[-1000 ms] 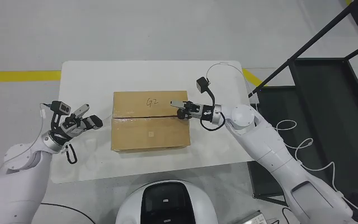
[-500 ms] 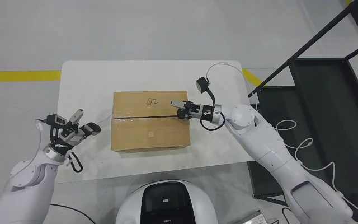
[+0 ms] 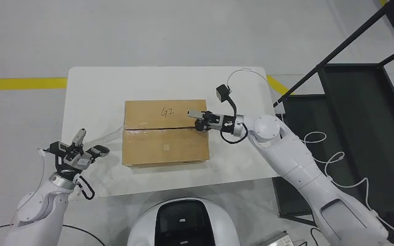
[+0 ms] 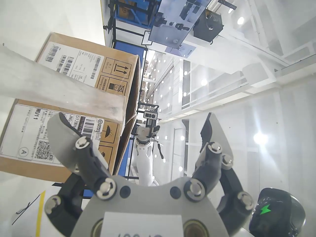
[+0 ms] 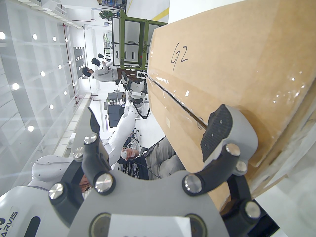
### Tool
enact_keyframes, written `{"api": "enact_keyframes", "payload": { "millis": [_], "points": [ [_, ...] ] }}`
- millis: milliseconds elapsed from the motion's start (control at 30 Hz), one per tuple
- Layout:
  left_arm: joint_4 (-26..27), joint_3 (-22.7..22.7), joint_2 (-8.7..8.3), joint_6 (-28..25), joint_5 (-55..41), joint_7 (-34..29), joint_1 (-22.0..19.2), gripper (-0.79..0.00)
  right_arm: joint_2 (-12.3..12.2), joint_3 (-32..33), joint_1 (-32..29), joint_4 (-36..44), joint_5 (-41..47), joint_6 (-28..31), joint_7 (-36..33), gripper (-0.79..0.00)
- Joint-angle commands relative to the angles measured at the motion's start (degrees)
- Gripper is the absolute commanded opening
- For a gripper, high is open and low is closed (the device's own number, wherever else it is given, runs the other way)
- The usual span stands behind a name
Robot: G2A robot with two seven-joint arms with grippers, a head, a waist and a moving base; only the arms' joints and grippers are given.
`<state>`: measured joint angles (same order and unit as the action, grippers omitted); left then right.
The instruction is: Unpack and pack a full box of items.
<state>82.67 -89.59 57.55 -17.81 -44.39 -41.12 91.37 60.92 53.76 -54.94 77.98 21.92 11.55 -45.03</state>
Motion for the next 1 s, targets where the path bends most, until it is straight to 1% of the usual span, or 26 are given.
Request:
{"api": "enact_keyframes", "payload": {
  "millis": [0, 233, 300, 433, 533, 633, 700, 833, 967],
  "points": [
    [0.0, 0.0, 0.0, 0.0, 0.0, 0.0, 0.0, 0.0, 0.0, 0.0, 0.0, 0.0, 0.0, 0.0, 0.0, 0.0],
    [0.0, 0.0, 0.0, 0.0, 0.0, 0.0, 0.0, 0.0, 0.0, 0.0, 0.0, 0.0, 0.0, 0.0, 0.0, 0.0],
    [0.7, -0.1, 0.19, 0.9, -1.0, 2.5, 0.3, 0.0, 0.0, 0.0, 0.0, 0.0, 0.0, 0.0, 0.0, 0.0],
    [2.9, 0.3, 0.69, -0.1, 0.7, 9.1, 2.3, 0.0, 0.0, 0.0, 0.0, 0.0, 0.0, 0.0, 0.0, 0.0],
    [2.8, 1.2, 1.29, -2.5, 2.1, 15.2, 3.4, 0.0, 0.0, 0.0, 0.0, 0.0, 0.0, 0.0, 0.0, 0.0],
    [1.9, 2.8, 1.95, -5.1, 2.7, 18.4, 3.9, 0.0, 0.0, 0.0, 0.0, 0.0, 0.0, 0.0, 0.0, 0.0],
    [1.3, 3.8, 2.31, -5.7, 2.2, 18.8, 4.0, 0.0, 0.0, 0.0, 0.0, 0.0, 0.0, 0.0, 0.0, 0.0],
    [-0.2, 5.5, 2.75, -2.0, 0.2, 17.1, 2.7, 0.0, 0.0, 0.0, 0.0, 0.0, 0.0, 0.0, 0.0, 0.0],
    [-1.2, 6.7, 3.29, -1.7, -1.1, 16.6, 1.0, 0.0, 0.0, 0.0, 0.0, 0.0, 0.0, 0.0, 0.0, 0.0]
  ]
}}
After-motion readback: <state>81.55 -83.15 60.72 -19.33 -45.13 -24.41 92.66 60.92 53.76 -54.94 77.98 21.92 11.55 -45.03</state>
